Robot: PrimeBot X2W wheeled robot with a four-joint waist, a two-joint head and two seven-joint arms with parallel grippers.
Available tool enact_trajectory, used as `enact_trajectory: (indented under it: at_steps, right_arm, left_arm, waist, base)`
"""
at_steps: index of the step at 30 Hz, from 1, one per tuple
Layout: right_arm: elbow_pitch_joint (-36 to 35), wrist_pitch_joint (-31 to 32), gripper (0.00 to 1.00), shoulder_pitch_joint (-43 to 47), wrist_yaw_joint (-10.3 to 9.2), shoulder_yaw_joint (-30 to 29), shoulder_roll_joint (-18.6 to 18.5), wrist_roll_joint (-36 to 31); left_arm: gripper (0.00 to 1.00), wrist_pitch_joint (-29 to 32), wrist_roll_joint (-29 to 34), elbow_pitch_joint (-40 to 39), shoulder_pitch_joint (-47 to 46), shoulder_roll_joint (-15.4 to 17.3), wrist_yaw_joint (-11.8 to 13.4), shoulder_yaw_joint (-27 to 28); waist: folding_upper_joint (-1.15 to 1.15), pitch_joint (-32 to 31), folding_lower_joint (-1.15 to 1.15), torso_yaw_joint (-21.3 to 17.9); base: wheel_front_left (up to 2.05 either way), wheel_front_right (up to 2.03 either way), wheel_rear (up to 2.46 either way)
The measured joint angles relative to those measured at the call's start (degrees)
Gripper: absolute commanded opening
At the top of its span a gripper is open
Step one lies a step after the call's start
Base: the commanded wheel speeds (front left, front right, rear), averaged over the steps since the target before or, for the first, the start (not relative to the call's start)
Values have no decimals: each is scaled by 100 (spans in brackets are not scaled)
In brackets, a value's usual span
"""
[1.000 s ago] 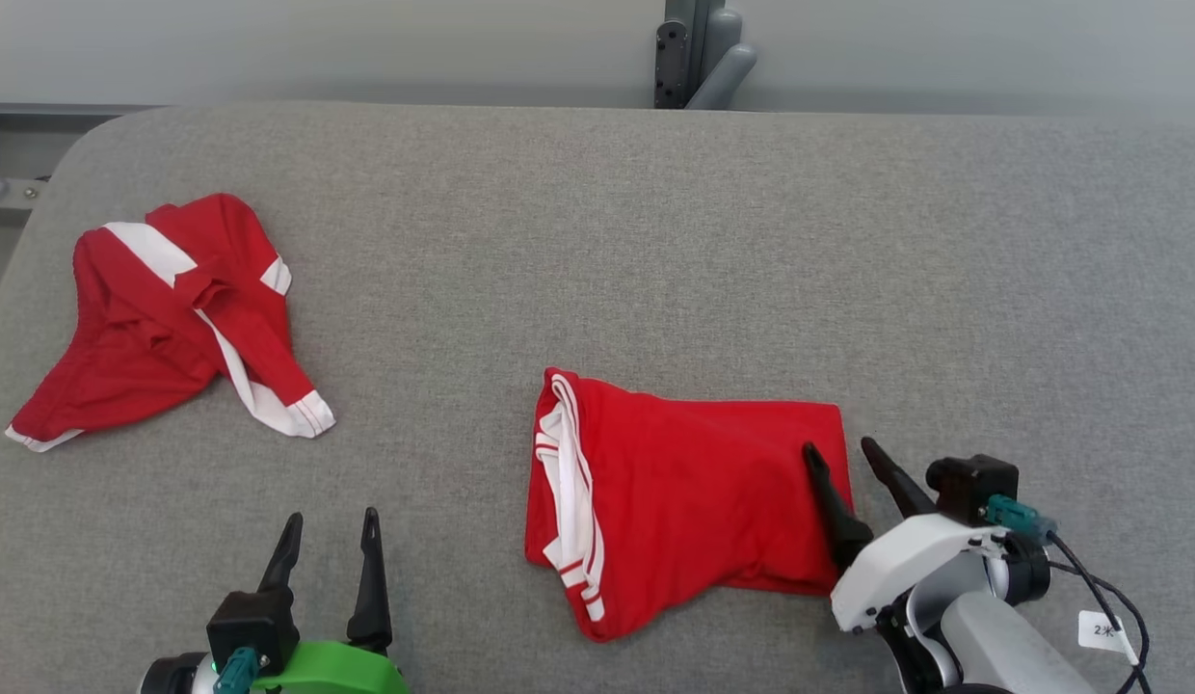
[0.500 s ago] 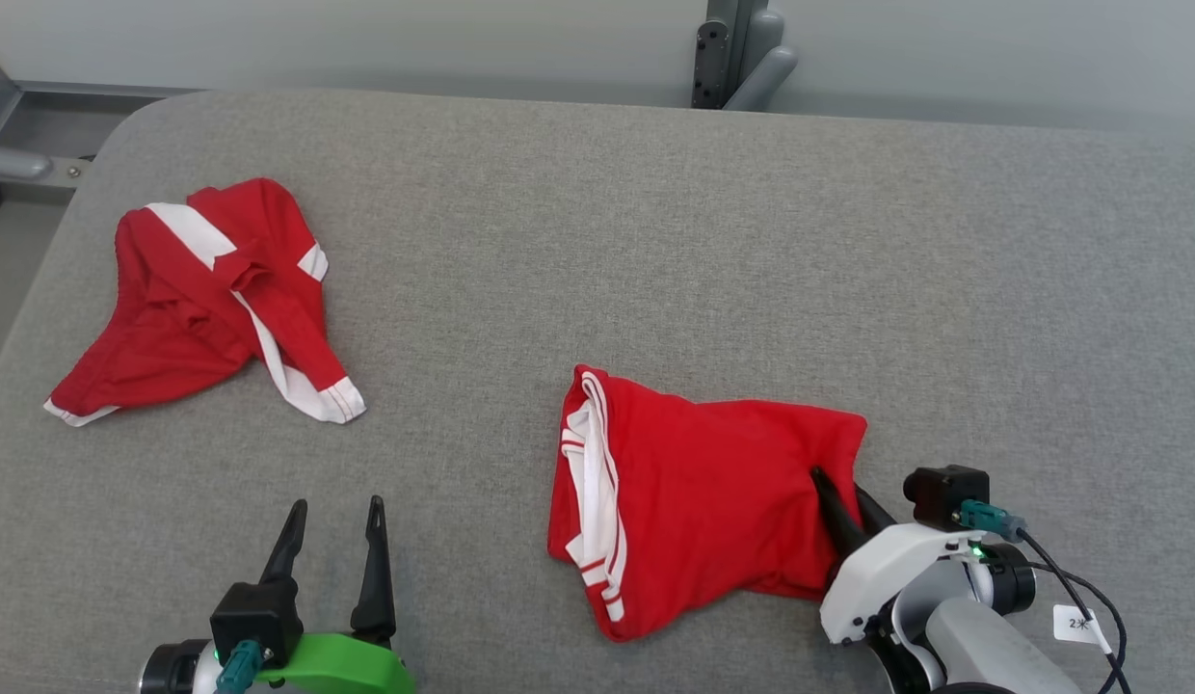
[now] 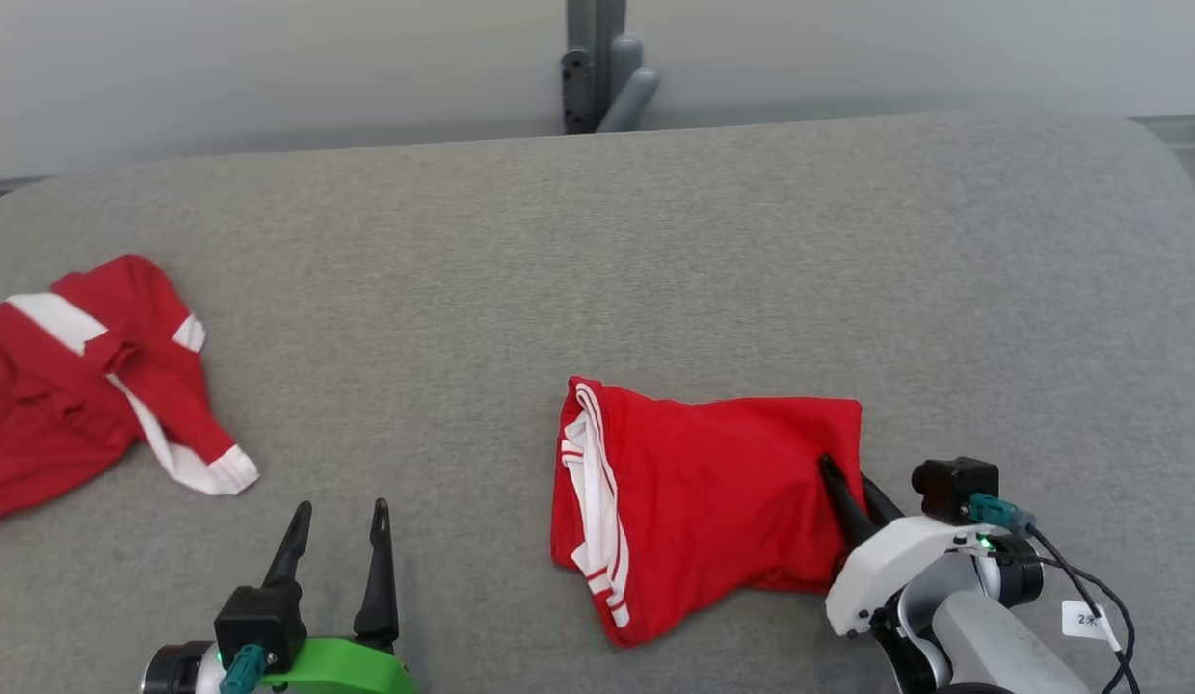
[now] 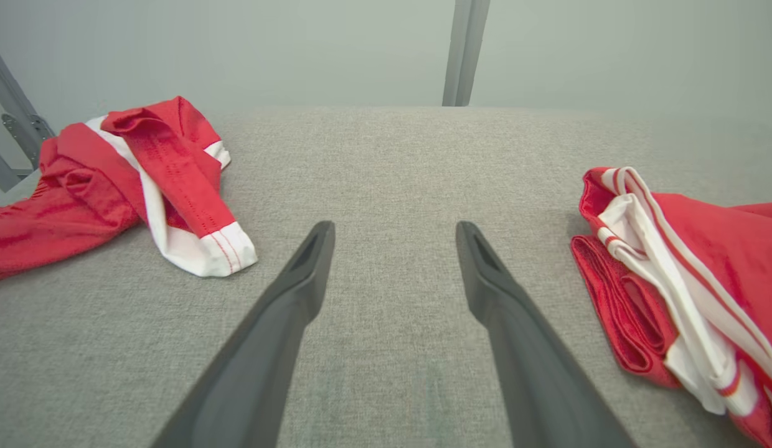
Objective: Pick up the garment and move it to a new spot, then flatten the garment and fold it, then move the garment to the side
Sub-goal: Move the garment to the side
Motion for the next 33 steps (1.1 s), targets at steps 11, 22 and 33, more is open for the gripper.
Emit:
enact_trajectory:
  at_steps: [11,22,33]
  right_arm:
    - [-63,0,0,-76,0,256,80,82]
    - [-259,0,0,-97,-1,448,146,254]
    - [-379,0,0,-940,-1,424,126,237]
  left_arm:
    - [100,-1,70,5,-186,-1,-65,-144]
    - [100,0,282,14,-516,-3,-200,-243]
    - [100,0,632,-124,-1082,18,-349,-374]
  waist:
    - [0,7,0,-1250]
    - [0,216,0,-2502]
    - [1,891,0,-2630]
  base:
    - [0,0,0]
    - [0,0,0]
    - [0,0,0]
